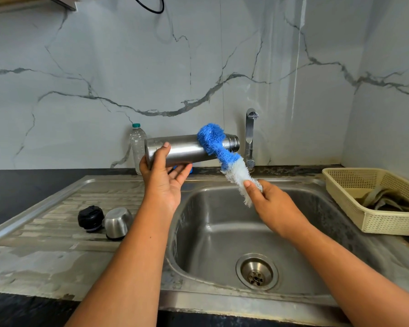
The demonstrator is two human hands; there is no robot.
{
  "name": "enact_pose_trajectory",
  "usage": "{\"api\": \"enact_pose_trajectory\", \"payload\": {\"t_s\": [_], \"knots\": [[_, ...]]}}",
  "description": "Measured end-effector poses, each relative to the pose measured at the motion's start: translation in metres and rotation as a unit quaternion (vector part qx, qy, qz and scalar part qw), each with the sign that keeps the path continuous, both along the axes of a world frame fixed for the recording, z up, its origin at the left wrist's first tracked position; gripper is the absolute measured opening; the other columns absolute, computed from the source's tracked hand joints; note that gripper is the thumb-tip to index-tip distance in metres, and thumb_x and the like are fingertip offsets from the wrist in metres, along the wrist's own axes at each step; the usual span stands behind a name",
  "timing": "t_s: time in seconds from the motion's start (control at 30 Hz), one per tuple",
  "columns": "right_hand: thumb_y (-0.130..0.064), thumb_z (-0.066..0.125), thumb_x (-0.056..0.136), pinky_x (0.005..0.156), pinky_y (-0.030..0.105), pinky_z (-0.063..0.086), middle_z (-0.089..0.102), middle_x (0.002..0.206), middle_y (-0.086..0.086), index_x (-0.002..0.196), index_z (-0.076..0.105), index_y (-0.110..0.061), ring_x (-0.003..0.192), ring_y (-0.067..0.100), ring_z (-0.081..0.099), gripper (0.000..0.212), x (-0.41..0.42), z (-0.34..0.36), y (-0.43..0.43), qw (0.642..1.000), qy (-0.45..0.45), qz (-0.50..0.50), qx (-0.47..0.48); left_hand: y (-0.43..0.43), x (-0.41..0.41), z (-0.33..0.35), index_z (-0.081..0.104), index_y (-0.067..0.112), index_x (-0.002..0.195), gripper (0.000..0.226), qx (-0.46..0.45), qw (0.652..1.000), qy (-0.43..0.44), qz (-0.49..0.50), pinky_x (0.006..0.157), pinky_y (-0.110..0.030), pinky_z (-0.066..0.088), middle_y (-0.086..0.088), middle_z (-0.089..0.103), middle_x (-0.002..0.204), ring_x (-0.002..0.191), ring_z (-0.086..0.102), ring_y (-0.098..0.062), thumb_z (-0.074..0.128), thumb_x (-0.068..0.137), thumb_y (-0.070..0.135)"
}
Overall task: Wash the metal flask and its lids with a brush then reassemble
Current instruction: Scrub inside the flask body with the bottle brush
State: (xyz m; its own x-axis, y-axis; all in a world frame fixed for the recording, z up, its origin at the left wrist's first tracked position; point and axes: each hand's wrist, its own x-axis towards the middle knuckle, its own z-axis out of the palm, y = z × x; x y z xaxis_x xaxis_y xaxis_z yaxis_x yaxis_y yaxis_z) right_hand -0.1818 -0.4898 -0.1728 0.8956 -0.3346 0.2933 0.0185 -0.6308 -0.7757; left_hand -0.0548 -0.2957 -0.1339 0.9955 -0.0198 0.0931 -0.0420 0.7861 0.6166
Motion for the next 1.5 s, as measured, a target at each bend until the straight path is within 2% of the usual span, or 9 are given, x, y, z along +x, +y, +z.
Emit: {"api": "enact_pose_trajectory", "payload": {"t_s": [0.2, 0.4, 0.57, 0.7, 0.83, 1.0, 1.13, 1.27, 1.5], "knots": [[-0.064, 0.034, 0.102, 0.067, 0.025, 0.043, 0.065, 0.091, -0.010, 0.116, 0.060, -0.030, 0.084, 0.006, 0.060, 0.045, 0.000, 0.000, -0.004, 1.000, 0.002, -0.008, -0.004, 0.000, 0.000, 0.000, 0.046, 0.022, 0.128, 0.055, 0.021, 1.000, -0.002, 0.004, 0.077, -0.047, 0.064, -0.020, 0.061, 0.131, 0.107, 0.072, -0.038, 0.081, 0.087, 0.031], [-0.064, 0.034, 0.102, 0.072, 0.031, 0.051, 0.068, 0.090, -0.006, 0.110, 0.061, -0.029, 0.082, 0.011, 0.064, 0.045, 0.000, -0.002, -0.006, 1.000, 0.012, -0.008, -0.010, 0.001, 0.000, 0.000, 0.052, 0.023, 0.115, 0.042, 0.052, 0.998, 0.009, 0.033, 0.076, -0.050, 0.064, -0.014, 0.055, 0.132, 0.116, 0.064, -0.035, 0.081, 0.086, 0.033], [-0.064, 0.035, 0.102, 0.073, 0.031, 0.051, 0.067, 0.090, -0.006, 0.111, 0.061, -0.030, 0.082, 0.011, 0.064, 0.044, 0.001, -0.003, -0.005, 1.000, 0.016, -0.008, -0.018, 0.005, 0.000, 0.001, 0.058, 0.030, 0.124, 0.045, 0.092, 0.994, 0.006, 0.063, 0.073, -0.045, 0.064, -0.010, 0.056, 0.133, 0.115, 0.064, -0.033, 0.079, 0.086, 0.038], [-0.064, 0.034, 0.102, 0.071, 0.031, 0.051, 0.068, 0.088, -0.005, 0.111, 0.061, -0.031, 0.080, 0.012, 0.064, 0.044, 0.001, -0.003, -0.006, 1.000, 0.020, -0.009, -0.019, 0.003, 0.000, 0.001, 0.059, 0.032, 0.127, 0.046, 0.098, 0.993, -0.002, 0.069, 0.078, -0.047, 0.064, -0.008, 0.058, 0.131, 0.115, 0.064, -0.031, 0.078, 0.086, 0.037], [-0.065, 0.034, 0.101, 0.073, 0.032, 0.054, 0.068, 0.088, -0.005, 0.111, 0.061, -0.031, 0.080, 0.013, 0.065, 0.045, 0.002, -0.003, -0.007, 0.999, 0.018, -0.015, -0.023, 0.002, 0.002, -0.001, 0.059, 0.035, 0.131, 0.052, 0.138, 0.986, 0.010, 0.088, 0.084, -0.034, 0.058, -0.002, 0.059, 0.129, 0.114, 0.060, -0.023, 0.078, 0.084, 0.048], [-0.064, 0.034, 0.102, 0.076, 0.035, 0.055, 0.068, 0.091, -0.005, 0.116, 0.059, -0.029, 0.082, 0.013, 0.065, 0.046, 0.002, -0.004, -0.008, 0.999, 0.015, -0.023, -0.025, 0.001, 0.004, -0.003, 0.063, 0.025, 0.122, 0.044, 0.166, 0.983, -0.003, 0.073, 0.081, -0.028, 0.061, -0.008, 0.062, 0.119, 0.084, 0.059, -0.018, 0.079, 0.086, 0.044], [-0.061, 0.034, 0.103, 0.066, 0.029, 0.047, 0.066, 0.089, -0.006, 0.113, 0.059, -0.026, 0.081, 0.009, 0.061, 0.044, 0.001, 0.000, -0.011, 0.999, -0.002, -0.042, -0.031, -0.001, 0.001, -0.003, 0.055, 0.021, 0.114, 0.038, 0.203, 0.978, -0.013, 0.053, 0.079, -0.035, 0.064, -0.018, 0.059, 0.129, 0.089, 0.066, -0.027, 0.076, 0.089, 0.040], [-0.060, 0.035, 0.103, 0.071, 0.034, 0.048, 0.067, 0.087, -0.004, 0.107, 0.061, -0.024, 0.081, 0.010, 0.061, 0.045, 0.000, 0.002, -0.013, 0.998, -0.019, -0.052, -0.030, -0.005, -0.005, -0.002, 0.049, 0.020, 0.115, 0.034, 0.213, 0.976, -0.026, 0.031, 0.074, -0.039, 0.064, -0.020, 0.056, 0.126, 0.089, 0.064, -0.029, 0.070, 0.091, 0.034], [-0.061, 0.034, 0.103, 0.063, 0.030, 0.044, 0.066, 0.085, -0.004, 0.105, 0.060, -0.023, 0.078, 0.010, 0.061, 0.045, 0.000, 0.000, -0.012, 0.997, -0.009, -0.044, -0.056, -0.006, -0.008, -0.002, 0.054, 0.025, 0.104, 0.013, 0.215, 0.973, -0.030, 0.084, 0.061, -0.032, 0.059, -0.010, 0.057, 0.116, 0.085, 0.059, -0.025, 0.059, 0.094, 0.032]]}}
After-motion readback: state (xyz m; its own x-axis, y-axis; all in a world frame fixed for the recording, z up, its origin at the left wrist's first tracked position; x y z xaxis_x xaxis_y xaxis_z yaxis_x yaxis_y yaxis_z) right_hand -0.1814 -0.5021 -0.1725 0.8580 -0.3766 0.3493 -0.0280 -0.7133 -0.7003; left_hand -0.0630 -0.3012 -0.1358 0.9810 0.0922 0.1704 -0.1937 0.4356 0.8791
